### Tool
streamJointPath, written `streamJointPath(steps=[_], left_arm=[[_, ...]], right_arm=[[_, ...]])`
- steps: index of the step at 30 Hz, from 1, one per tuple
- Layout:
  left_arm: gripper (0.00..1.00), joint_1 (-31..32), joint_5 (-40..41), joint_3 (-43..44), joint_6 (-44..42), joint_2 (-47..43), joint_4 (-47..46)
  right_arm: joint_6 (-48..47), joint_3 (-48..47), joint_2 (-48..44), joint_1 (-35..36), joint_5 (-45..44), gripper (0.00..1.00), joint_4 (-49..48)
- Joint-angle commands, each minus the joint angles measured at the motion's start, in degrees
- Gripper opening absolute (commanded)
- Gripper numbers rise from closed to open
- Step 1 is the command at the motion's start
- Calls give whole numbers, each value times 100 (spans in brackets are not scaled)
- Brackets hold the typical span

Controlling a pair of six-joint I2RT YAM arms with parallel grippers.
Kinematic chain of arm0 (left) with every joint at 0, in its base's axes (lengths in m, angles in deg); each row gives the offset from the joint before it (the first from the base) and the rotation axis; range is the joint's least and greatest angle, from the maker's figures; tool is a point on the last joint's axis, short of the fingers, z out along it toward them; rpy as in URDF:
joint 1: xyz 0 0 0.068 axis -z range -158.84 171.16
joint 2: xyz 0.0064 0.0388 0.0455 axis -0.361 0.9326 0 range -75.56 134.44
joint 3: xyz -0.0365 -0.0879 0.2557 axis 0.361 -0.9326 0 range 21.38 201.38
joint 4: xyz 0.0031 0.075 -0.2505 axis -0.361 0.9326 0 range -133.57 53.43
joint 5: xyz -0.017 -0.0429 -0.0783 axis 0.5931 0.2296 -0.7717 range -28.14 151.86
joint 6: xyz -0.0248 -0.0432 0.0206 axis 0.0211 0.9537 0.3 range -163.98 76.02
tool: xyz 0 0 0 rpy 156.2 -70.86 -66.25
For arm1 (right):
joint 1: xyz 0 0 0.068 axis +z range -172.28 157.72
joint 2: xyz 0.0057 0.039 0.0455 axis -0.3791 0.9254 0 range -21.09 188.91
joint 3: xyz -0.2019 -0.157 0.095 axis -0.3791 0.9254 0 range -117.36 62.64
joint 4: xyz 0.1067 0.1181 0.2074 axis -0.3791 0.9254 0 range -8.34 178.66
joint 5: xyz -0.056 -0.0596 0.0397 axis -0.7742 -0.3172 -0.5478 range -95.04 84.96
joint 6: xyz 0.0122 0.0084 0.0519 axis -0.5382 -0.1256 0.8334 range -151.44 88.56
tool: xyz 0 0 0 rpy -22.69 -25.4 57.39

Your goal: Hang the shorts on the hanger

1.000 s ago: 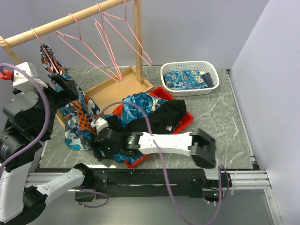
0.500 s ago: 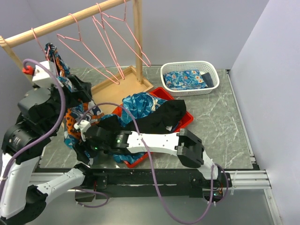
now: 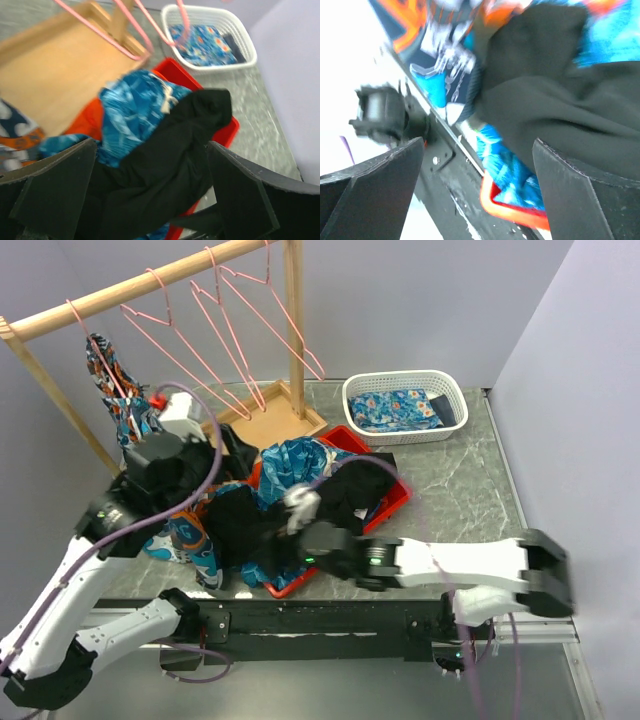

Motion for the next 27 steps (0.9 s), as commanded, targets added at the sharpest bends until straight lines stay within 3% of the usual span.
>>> streamJointPath(steps=[1, 4, 6, 11, 17, 27], left_arm=[[96, 992, 474, -450, 348, -25, -803], [96, 1846, 1196, -819, 550, 194, -953], [96, 2051, 1269, -1230, 744, 248, -1215], [96, 2614, 1523, -2268, 1112, 353, -1875], [96, 2764, 1524, -2771, 1359, 310, -2333], [97, 2764, 1392, -3018, 1227, 142, -2641]], right_arm=[[863, 946, -1460, -103, -1559, 99, -290], [1391, 1324, -2199, -155, -2201, 100, 297], [1819, 1561, -2637, -199, -2562, 100, 921], [2526, 2141, -3455, -874, -2318, 100, 1706], [2482, 2442, -3931, -1122, -2194, 100, 1944], [2271, 2196, -3668, -1140, -2132, 100, 1891]])
